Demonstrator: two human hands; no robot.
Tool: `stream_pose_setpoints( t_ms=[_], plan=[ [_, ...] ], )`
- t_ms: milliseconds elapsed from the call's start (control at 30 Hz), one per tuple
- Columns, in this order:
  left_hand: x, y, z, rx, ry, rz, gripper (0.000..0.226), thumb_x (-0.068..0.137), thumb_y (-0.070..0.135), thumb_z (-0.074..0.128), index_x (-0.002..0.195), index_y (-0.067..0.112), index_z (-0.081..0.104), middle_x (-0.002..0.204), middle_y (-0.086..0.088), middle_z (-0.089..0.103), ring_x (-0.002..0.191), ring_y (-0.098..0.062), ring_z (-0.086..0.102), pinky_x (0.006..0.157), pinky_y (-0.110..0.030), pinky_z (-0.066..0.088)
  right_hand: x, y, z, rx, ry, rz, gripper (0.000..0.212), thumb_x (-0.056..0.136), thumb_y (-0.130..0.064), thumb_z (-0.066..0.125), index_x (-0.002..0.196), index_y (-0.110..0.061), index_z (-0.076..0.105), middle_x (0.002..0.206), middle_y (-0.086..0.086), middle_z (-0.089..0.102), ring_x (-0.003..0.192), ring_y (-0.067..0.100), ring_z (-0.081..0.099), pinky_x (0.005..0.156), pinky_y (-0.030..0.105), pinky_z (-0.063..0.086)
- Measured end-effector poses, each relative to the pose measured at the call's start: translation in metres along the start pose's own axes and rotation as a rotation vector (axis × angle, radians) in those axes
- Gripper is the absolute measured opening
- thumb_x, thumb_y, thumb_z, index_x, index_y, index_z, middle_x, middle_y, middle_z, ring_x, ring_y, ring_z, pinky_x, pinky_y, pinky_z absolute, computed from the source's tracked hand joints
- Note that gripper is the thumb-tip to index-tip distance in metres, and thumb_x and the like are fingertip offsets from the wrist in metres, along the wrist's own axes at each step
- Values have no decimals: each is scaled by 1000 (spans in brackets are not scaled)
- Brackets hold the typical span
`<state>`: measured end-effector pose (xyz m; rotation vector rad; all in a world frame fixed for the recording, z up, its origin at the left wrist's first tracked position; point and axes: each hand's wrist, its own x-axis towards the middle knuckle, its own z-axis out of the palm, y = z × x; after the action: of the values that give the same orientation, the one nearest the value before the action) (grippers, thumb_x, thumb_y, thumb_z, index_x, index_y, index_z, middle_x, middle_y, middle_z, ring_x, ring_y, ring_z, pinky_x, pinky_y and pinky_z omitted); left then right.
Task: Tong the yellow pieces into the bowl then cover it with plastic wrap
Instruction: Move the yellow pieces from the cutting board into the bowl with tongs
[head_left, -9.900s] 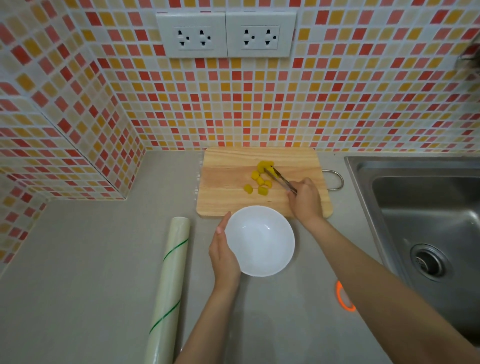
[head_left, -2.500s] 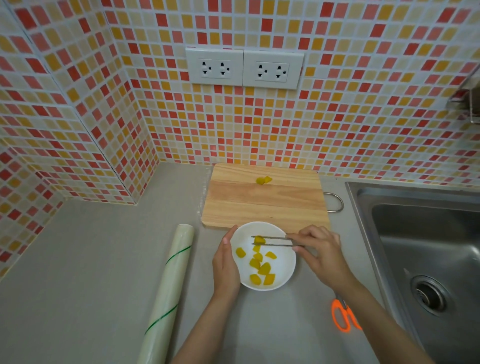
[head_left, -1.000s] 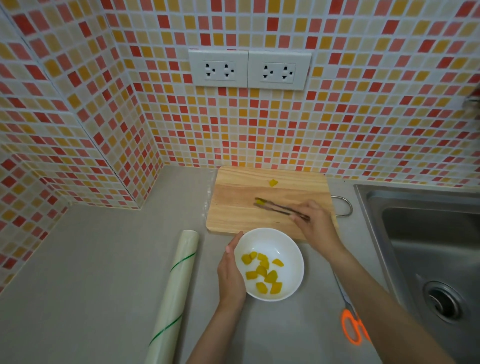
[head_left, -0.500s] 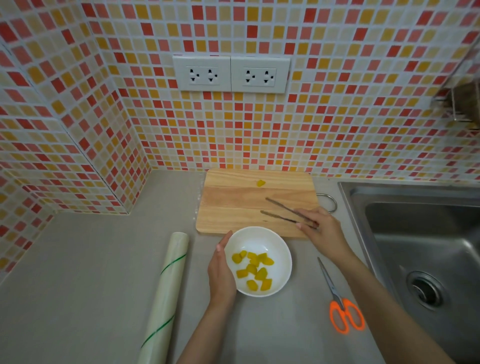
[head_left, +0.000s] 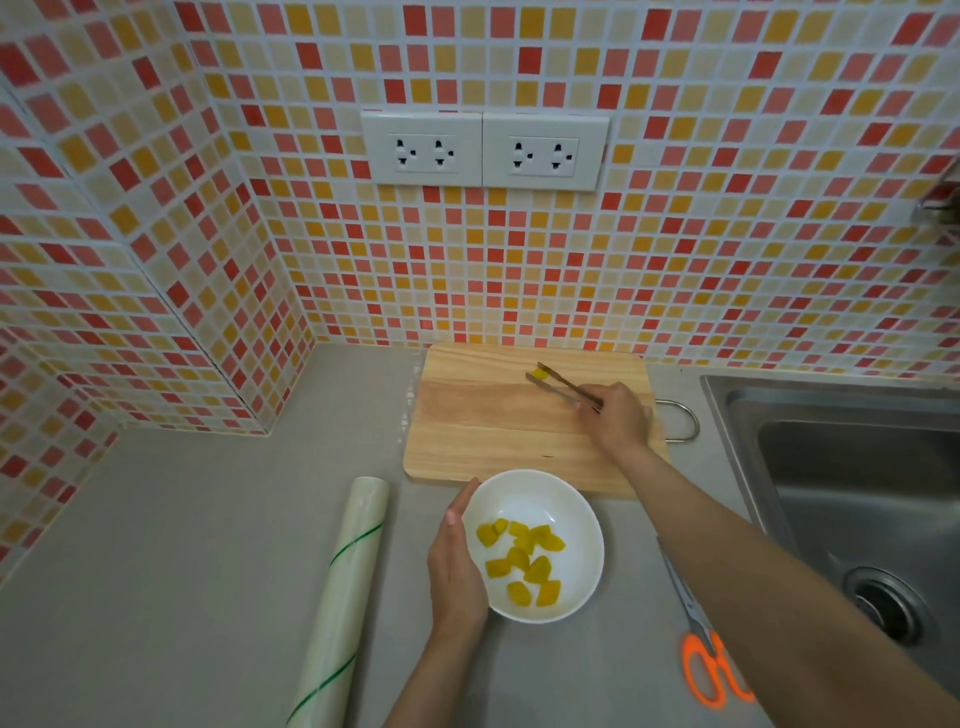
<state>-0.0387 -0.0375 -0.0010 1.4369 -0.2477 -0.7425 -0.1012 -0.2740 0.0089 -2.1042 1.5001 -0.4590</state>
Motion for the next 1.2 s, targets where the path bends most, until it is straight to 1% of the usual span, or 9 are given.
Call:
stream_pose_setpoints(
  t_ms=[300,467,533,600,767,833,1000,1133,1200],
  plan=[
    [-1,-1,0,-5,-6,7,40,100,31,25,111,34,64,116,15,65,107,-2,61,80,-12,50,-46,10,-13,127,76,-58,27,87,-19,61,113,-19,67,101,15,65,97,31,59,94,45,43],
    [-1,1,0,1,-6,22,40,101,30,25,115,30,62,120,7,64,112,-9,58,80,-11,49,-122,23,-32,322,109,-132,28,83,-7,66,110,-7,68,92,17,63,76,13,56,71,4,40],
    [-1,1,1,8,-9,29,41,101,30,24,118,27,61,123,3,62,112,-10,58,80,-12,48,-153,27,-38,366,90,-149,29,82,-4,66,110,-6,68,94,15,63,79,12,60,73,-1,39],
    [-1,1,1,8,-15,27,41,101,30,24,119,26,61,122,2,62,107,-5,59,74,-7,48,-181,31,-42,348,82,-166,29,81,-4,67,109,-9,69,92,11,64,81,19,64,72,6,44],
    [0,0,0,32,-18,41,42,101,32,24,121,26,60,124,3,61,112,-9,57,76,-7,46,-220,28,-48,171,62,-205,32,78,-6,72,108,-15,70,82,2,58,82,28,63,84,50,49],
    [0,0,0,30,-10,39,43,100,33,24,122,26,61,124,2,62,112,-10,58,75,-5,46,-223,25,-50,108,51,-216,35,77,-8,73,111,-17,69,82,0,55,84,30,63,89,50,46],
    [-1,0,0,29,-5,62,43,101,31,24,124,22,60,125,-1,61,113,-13,57,75,-5,46,-219,25,-58,159,110,-205,37,77,-10,73,113,-15,68,84,0,55,69,11,48,76,50,49],
    [-1,-1,0,26,-6,61,42,101,33,24,122,26,59,126,0,61,115,-13,57,85,-14,48,-198,28,-58,280,202,-114,36,79,-13,71,115,-14,66,84,3,57,72,16,54,77,39,48],
    [-1,-1,1,18,-5,57,40,101,32,25,121,28,59,125,1,61,115,-13,57,87,-16,48,-178,29,-54,266,243,-76,35,80,-16,69,115,-15,66,87,5,58,81,20,58,83,43,47]
  ],
)
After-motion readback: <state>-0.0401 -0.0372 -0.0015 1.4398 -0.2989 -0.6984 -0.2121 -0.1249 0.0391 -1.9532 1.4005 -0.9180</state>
